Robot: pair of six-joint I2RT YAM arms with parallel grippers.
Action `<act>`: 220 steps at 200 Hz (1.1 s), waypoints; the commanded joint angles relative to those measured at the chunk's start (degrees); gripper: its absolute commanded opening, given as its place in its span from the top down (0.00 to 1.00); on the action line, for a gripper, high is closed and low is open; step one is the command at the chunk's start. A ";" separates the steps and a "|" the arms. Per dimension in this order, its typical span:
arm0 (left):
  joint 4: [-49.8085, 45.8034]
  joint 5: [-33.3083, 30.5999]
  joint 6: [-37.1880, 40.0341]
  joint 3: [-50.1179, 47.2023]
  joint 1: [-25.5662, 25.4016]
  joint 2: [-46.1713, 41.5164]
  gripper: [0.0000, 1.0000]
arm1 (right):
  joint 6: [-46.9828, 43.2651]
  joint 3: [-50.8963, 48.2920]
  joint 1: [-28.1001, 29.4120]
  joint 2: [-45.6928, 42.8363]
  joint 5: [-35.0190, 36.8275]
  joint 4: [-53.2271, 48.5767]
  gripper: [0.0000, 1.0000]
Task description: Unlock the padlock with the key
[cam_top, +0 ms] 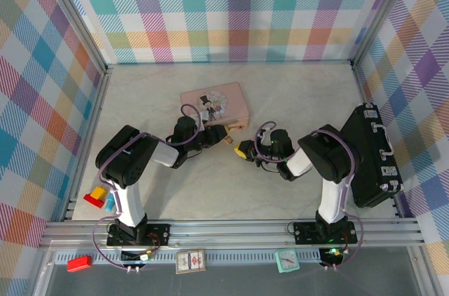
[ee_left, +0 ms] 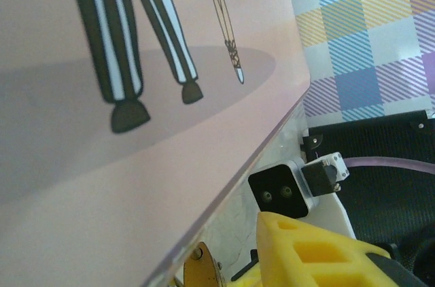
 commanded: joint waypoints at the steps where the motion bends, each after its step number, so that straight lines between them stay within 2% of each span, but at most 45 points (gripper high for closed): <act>1: -4.57 0.76 -5.21 -0.01 0.81 2.71 0.61 | -4.72 0.09 0.06 -2.84 0.92 -4.12 1.00; 21: -6.67 -0.23 -4.91 0.12 0.76 2.30 0.54 | -5.77 -0.13 0.07 -4.03 1.38 -6.12 1.00; 49: -7.83 -0.75 -4.82 0.21 0.50 2.14 0.51 | -5.74 0.43 0.54 -4.38 1.13 -6.63 1.00; 97: -8.18 -0.75 -5.49 0.58 -0.53 2.41 0.49 | -5.71 1.87 1.82 -5.17 1.26 -7.66 1.00; 175: -8.77 -0.58 -5.52 1.55 -2.17 3.30 0.57 | -6.53 2.70 2.08 -7.64 2.34 -10.16 1.00; 220: -8.05 -0.21 -5.95 1.93 -2.97 3.76 0.67 | -6.28 3.42 2.09 -7.60 2.69 -10.50 1.00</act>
